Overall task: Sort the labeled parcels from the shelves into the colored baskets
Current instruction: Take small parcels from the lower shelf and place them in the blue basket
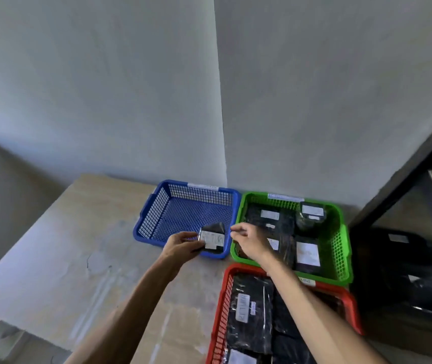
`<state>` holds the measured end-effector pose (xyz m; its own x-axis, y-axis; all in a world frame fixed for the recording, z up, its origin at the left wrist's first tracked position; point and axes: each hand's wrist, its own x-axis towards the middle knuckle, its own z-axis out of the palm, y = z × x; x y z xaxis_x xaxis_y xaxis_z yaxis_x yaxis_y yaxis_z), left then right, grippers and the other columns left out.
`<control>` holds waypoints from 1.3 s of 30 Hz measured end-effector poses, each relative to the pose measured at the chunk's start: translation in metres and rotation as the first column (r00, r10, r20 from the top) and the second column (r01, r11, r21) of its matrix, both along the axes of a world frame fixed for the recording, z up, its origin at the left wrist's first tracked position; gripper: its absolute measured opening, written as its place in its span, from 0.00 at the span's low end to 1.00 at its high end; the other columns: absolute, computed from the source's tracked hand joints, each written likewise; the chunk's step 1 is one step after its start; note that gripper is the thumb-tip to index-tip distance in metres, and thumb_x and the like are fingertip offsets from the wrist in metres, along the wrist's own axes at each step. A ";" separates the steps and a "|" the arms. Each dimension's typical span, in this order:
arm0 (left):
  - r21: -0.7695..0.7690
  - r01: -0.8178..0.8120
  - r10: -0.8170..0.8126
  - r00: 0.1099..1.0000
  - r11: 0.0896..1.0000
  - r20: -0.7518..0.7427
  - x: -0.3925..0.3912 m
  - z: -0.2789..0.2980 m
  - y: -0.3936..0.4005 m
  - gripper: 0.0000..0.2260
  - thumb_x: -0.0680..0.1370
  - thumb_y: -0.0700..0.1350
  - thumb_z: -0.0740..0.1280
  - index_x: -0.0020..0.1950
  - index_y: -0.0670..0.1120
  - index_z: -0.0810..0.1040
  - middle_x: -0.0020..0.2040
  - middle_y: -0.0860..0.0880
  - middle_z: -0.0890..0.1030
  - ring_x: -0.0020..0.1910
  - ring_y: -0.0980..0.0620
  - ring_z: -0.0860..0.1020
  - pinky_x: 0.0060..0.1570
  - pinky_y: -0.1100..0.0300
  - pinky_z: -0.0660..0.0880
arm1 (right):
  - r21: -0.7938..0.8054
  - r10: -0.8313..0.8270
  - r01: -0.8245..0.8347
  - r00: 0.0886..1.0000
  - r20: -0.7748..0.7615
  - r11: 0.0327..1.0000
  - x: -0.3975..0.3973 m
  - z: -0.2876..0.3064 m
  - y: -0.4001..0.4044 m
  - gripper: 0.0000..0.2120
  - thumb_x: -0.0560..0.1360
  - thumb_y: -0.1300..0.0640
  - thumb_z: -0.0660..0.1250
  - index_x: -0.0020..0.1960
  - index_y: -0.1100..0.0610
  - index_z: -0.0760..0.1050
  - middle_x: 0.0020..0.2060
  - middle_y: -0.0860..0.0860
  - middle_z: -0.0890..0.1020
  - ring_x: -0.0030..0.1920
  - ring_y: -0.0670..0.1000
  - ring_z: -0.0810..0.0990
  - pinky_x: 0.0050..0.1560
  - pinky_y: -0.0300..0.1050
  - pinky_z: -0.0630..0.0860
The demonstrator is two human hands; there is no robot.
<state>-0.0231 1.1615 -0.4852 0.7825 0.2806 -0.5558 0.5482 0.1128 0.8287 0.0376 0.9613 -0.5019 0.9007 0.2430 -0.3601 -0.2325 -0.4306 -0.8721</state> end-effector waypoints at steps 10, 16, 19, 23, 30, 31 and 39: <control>0.360 0.482 -0.423 0.875 0.799 -0.235 0.080 -0.071 0.053 0.19 0.76 0.45 0.72 0.66 0.49 0.74 0.47 0.47 0.84 0.45 0.49 0.83 0.37 0.59 0.77 | -0.536 -0.025 0.128 0.981 0.195 0.834 0.023 -0.043 0.052 0.33 0.74 0.54 0.75 0.74 0.51 0.63 0.64 0.58 0.71 0.61 0.58 0.76 0.53 0.54 0.80; 0.358 0.743 -0.685 0.665 0.565 -0.298 0.100 -0.099 0.052 0.23 0.76 0.45 0.70 0.71 0.53 0.71 0.46 0.46 0.82 0.41 0.52 0.78 0.35 0.62 0.72 | -0.528 -0.046 0.138 0.982 0.184 0.838 0.027 -0.053 0.054 0.37 0.73 0.60 0.75 0.77 0.49 0.62 0.71 0.54 0.72 0.66 0.56 0.75 0.61 0.52 0.77; 0.374 0.791 -0.735 0.600 0.485 -0.316 0.109 -0.108 0.053 0.19 0.75 0.48 0.73 0.65 0.53 0.75 0.45 0.49 0.81 0.41 0.54 0.78 0.35 0.65 0.71 | -0.486 -0.064 0.129 0.987 0.148 0.864 0.031 -0.053 0.048 0.38 0.72 0.59 0.77 0.77 0.49 0.63 0.74 0.52 0.71 0.72 0.54 0.70 0.69 0.50 0.70; 0.414 0.824 -0.773 0.535 0.387 -0.342 0.115 -0.112 0.059 0.16 0.72 0.48 0.76 0.58 0.50 0.80 0.49 0.48 0.83 0.44 0.53 0.81 0.42 0.63 0.78 | -0.427 -0.074 0.113 0.992 0.106 0.897 0.033 -0.055 0.042 0.39 0.72 0.59 0.77 0.77 0.46 0.63 0.77 0.50 0.67 0.76 0.53 0.65 0.76 0.53 0.64; 0.464 0.833 -0.813 0.479 0.301 -0.331 0.101 -0.112 0.064 0.21 0.77 0.53 0.71 0.68 0.49 0.77 0.55 0.46 0.85 0.50 0.50 0.82 0.51 0.56 0.81 | -0.414 -0.074 0.106 0.993 0.093 0.904 0.027 -0.049 0.043 0.39 0.74 0.60 0.75 0.79 0.45 0.60 0.79 0.49 0.64 0.78 0.52 0.63 0.77 0.53 0.62; 0.484 0.827 -0.816 0.474 0.285 -0.329 0.097 -0.108 0.064 0.22 0.78 0.53 0.70 0.71 0.49 0.74 0.58 0.45 0.84 0.54 0.48 0.82 0.54 0.54 0.80 | -0.412 -0.072 0.100 0.994 0.084 0.905 0.025 -0.047 0.043 0.39 0.75 0.60 0.74 0.80 0.46 0.59 0.79 0.49 0.64 0.77 0.52 0.63 0.77 0.53 0.63; 0.725 0.614 -0.842 0.533 0.314 -0.087 0.066 -0.058 0.053 0.14 0.79 0.50 0.69 0.61 0.45 0.78 0.53 0.47 0.83 0.51 0.48 0.82 0.51 0.51 0.79 | -0.424 -0.131 0.211 0.969 0.209 0.881 -0.011 -0.025 0.023 0.23 0.79 0.55 0.70 0.72 0.51 0.71 0.64 0.51 0.78 0.57 0.47 0.80 0.59 0.47 0.79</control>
<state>0.0430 1.2149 -0.5428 0.9130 -0.3265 -0.2444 -0.1217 -0.7900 0.6009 0.0264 0.9841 -0.5268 0.9704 -0.0677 -0.2318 -0.2037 -0.7453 -0.6349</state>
